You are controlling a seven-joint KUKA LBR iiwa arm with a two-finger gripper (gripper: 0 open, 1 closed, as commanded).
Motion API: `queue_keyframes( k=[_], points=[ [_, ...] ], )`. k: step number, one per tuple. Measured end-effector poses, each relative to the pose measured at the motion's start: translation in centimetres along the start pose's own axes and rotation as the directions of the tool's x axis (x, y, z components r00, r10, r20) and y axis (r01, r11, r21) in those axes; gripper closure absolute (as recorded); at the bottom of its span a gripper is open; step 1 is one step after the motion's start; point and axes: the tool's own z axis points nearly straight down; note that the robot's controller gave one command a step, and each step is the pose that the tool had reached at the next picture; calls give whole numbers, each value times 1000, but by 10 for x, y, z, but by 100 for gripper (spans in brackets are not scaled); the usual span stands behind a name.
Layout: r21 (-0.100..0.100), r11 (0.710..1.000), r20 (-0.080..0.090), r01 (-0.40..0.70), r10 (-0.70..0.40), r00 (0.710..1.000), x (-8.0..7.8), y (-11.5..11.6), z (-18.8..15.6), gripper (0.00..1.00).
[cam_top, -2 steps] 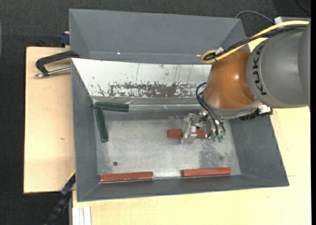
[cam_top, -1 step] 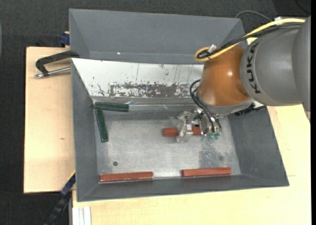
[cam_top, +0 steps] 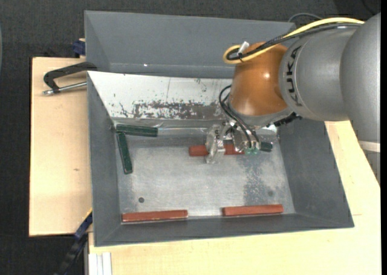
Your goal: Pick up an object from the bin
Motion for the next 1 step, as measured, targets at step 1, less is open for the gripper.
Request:
queue_keyframes(
  k=[1],
  points=[
    [3,999,8,47,-47,999,-1,59,1,100]
  ],
)
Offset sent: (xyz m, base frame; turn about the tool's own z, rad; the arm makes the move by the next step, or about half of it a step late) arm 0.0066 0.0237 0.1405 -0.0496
